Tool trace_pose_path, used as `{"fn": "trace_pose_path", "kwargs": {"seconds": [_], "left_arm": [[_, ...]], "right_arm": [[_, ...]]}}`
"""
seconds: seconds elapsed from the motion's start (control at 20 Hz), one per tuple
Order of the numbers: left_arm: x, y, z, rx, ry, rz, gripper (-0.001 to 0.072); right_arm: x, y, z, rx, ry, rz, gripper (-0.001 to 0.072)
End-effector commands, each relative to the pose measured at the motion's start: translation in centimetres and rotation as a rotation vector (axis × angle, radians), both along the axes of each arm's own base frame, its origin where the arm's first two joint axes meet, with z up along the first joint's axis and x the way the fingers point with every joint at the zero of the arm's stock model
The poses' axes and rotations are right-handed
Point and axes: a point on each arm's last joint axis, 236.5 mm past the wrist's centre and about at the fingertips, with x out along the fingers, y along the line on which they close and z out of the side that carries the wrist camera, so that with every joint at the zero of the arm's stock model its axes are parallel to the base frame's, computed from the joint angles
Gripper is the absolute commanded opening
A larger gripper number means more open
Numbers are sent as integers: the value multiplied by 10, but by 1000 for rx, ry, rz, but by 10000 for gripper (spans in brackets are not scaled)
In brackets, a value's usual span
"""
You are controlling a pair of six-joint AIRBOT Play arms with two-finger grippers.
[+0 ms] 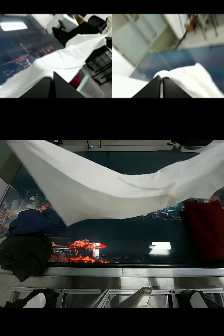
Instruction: Fold the shirts.
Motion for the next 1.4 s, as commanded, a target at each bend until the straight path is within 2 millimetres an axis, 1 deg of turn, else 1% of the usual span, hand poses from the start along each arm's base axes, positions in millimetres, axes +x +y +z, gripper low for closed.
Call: {"fn": "trace_pose_path", "kwargs": {"seconds": [0.0, 0.05, 0.1, 0.2, 0.25, 0.3, 0.35, 0.4, 0.45, 0.5, 0.55, 0.6, 0.65, 0.7, 0.75, 0.8, 0.85, 0.9, 0.95, 1.0, 1.05, 1.1, 1.15, 1.2, 1.25, 1.3, 1.35], "left_arm": [[-4, -29, -46, 63, 114, -68, 18], [-11, -24, -40, 70, 87, -47, 18], [-19, -11, -30, 77, 55, -1, 19], [-39, 28, 6, 61, -40, 159, 20], [-51, 42, 25, 41, -92, 218, 21], [-61, 52, 40, 35, -141, 276, 21], [-71, 56, 52, 48, -191, 322, 21], [-75, 59, 58, 73, -234, 363, 21], [-74, 67, 59, 113, -262, 408, 21], [-67, 78, 50, 148, -240, 451, 21], [-58, 91, 39, 169, -198, 487, 21], [-50, 99, 29, 166, -158, 484, 22], [-39, 96, 19, 125, -122, 441, 22], [-23, 90, 3, 80, -68, 385, 22], [-7, 83, -22, 58, 4, 337, 21], [9, 71, -57, 63, 93, 276, 21], [21, 57, -95, 88, 172, 218, 21], [29, 41, -138, 119, 274, 161, 21], [33, 29, -171, 134, 355, 114, 20], [36, 16, -195, 128, 417, 74, 19], [38, 9, -206, 122, 451, 42, 19], [37, 5, -204, 114, 450, 2, 19], [34, 2, -188, 85, 427, -35, 18], [31, 0, -159, 44, 375, -66, 17], [26, 1, -117, -4, 284, -92, 17], [16, 4, -79, -29, 192, -102, 17], [2, 8, -45, -26, 101, -101, 18]], "right_arm": [[8, 11, -56, 8, 222, 83, 18], [2, 5, -50, 2, 206, 59, 18], [-5, -10, -43, -21, 186, -4, 18], [-23, -46, -26, -52, 133, -171, 18], [-29, -52, -19, -39, 124, -216, 18], [-31, -49, -11, -19, 103, -213, 18], [-32, -37, -3, 1, 74, -170, 19], [-32, -28, 0, 16, 66, -130, 18], [-30, -26, -2, 17, 75, -118, 19], [-26, -33, -9, 7, 94, -142, 18], [-20, -46, -17, -7, 117, -188, 19], [-11, -63, -27, -5, 154, -243, 18], [-4, -72, -39, 27, 201, -255, 18], [7, -74, -51, 59, 239, -230, 19], [19, -68, -69, 87, 288, -185, 18], [31, -55, -93, 114, 353, -120, 18], [40, -37, -120, 127, 423, -53, 18], [48, -17, -151, 121, 494, 11, 18], [54, 0, -179, 116, 557, 59, 18], [58, 12, -194, 120, 594, 96, 18], [61, 20, -201, 125, 612, 122, 18], [61, 26, -197, 138, 600, 140, 18], [61, 28, -184, 156, 564, 149, 18], [60, 26, -166, 164, 508, 152, 18], [54, 22, -137, 156, 425, 146, 18], [47, 17, -111, 141, 357, 130, 18], [35, 11, -81, 102, 268, 104, 18]]}}
